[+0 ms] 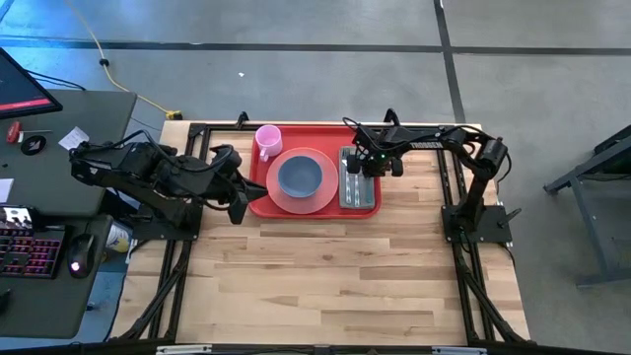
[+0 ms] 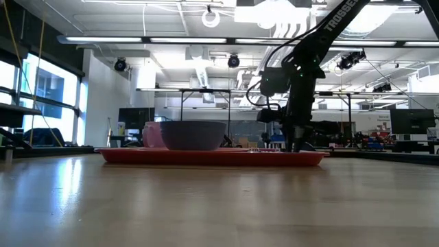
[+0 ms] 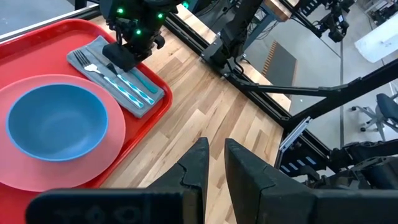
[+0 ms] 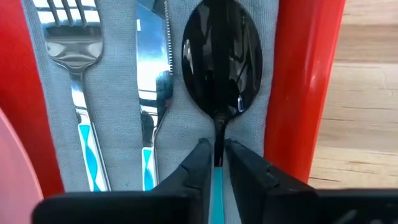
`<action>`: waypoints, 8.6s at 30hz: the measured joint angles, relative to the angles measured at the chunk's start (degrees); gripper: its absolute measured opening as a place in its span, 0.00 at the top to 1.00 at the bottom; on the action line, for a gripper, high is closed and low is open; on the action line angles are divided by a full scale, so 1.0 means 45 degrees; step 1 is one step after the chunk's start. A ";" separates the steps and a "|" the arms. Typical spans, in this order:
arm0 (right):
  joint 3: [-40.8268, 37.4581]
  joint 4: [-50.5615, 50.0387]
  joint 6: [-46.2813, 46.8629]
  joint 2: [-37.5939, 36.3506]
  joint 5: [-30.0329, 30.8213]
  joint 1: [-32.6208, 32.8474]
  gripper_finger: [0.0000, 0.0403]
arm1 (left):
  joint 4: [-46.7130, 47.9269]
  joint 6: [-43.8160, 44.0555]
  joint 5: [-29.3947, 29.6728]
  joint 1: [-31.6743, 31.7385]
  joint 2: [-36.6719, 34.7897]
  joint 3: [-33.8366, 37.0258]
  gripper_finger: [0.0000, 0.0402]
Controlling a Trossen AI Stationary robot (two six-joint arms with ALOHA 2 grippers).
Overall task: Set up tray
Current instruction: Put the blue spoon on the gray napkin to the right of the blue knife, then return to Home Position
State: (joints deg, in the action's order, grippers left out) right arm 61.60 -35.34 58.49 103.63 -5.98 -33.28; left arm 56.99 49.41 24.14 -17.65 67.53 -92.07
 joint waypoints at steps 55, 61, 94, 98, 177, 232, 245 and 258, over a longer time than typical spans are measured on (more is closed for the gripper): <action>-0.2468 0.2526 -0.3192 -1.3711 -0.2132 0.0954 0.96 | -1.0694 -0.4600 -0.1762 0.2818 -0.6096 0.9515 0.95; -0.6350 0.7457 -0.0056 -1.5934 -0.1768 0.1905 0.99 | -1.3073 -0.2336 -0.2225 0.3176 -0.7563 1.2868 0.92; -1.3561 1.4760 0.2376 -1.7890 0.4311 0.7104 1.00 | -1.6454 0.2317 -0.3957 0.3172 -1.0404 2.0240 0.95; -1.3566 1.4641 0.1870 -1.7894 0.3909 0.6871 1.00 | -1.6450 0.2163 -0.3856 0.3172 -1.0409 2.0246 0.94; -1.3576 0.8049 -0.9239 -2.2685 0.1341 0.6819 1.00 | -1.3004 -0.7680 -0.3589 0.3171 -1.2857 2.0283 0.68; -1.3568 0.8273 -0.9246 -2.2862 0.1384 0.6816 1.00 | -1.3012 -0.7679 -0.3589 0.3170 -1.1706 2.0288 0.68; -1.3566 0.8278 -0.9246 -2.2862 0.1384 0.6815 1.00 | -1.3014 -0.7677 -0.3589 0.3170 -1.1704 2.0288 0.68; -1.3566 0.8283 -0.9246 -2.2862 0.1379 0.6817 1.00 | -1.3012 -0.7679 -0.3589 0.3167 -1.1696 2.0288 0.68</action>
State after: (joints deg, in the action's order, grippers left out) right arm 0.56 1.93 16.88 0.75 0.23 -2.60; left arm -1.56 14.85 7.99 -3.40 14.90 -0.78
